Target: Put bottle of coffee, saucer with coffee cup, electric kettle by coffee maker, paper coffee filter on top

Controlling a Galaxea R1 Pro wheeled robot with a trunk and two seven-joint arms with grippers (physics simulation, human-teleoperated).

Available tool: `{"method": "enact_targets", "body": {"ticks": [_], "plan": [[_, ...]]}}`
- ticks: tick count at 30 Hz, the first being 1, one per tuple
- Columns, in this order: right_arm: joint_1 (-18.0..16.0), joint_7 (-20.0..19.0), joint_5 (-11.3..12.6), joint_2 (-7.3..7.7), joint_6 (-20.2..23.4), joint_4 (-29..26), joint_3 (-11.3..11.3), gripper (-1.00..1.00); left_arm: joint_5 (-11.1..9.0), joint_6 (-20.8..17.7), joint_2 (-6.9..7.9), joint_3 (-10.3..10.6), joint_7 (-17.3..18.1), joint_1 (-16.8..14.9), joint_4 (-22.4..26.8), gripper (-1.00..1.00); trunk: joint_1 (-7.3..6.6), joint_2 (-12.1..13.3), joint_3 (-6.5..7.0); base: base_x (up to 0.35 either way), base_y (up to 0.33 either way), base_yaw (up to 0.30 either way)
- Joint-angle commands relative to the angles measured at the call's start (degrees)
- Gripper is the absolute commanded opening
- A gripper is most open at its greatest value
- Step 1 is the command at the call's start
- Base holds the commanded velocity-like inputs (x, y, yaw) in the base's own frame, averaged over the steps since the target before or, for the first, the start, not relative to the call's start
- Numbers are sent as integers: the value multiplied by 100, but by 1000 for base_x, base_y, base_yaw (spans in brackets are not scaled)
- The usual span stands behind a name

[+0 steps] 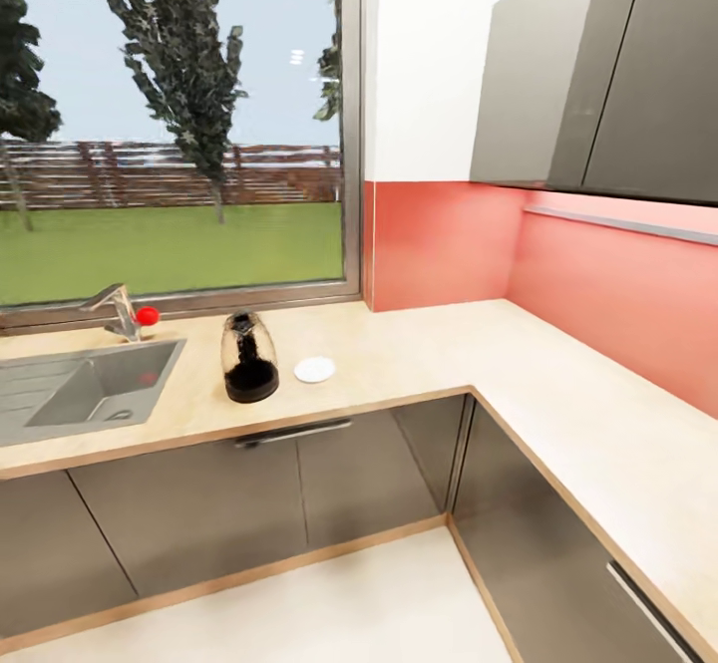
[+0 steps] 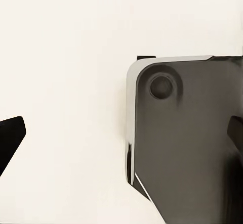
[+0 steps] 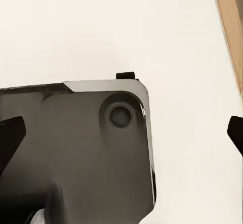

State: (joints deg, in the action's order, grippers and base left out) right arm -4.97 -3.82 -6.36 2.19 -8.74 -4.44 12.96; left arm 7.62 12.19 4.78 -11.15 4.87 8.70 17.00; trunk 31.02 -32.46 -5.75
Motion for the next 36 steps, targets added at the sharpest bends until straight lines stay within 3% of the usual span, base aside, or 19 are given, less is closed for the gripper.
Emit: {"method": "enact_targets", "body": {"ticks": [1,13,29,33,34,36], "plan": [[-4,-22,-59,3,-20,7,51,100,56,9,-4,-48,32,1,12,100,3,-8,-9,105,-220,279],[-4,-22,-68,10,-17,16,46,100,46,14,-4,-44,32,-9,14,100,3,-8,34,50,-63,236],[-4,-22,-69,44,-15,-3,37,100,49,55,3,-23,49,-13,13,100,3,-8,41,0,0,15],[-4,-27,-67,42,-16,-15,44,100,54,99,-10,-22,49,-50,207,100,3,-8,51,0,0,0],[-4,-34,-77,113,-9,-705,42,100,47,116,-5,-24,69,-795,860,100,3,-8,51,0,0,0],[-4,-49,-87,120,-11,-1167,30,100,13,122,-8,-31,102,-1088,1035,100,3,-8,51,0,0,0]]}}
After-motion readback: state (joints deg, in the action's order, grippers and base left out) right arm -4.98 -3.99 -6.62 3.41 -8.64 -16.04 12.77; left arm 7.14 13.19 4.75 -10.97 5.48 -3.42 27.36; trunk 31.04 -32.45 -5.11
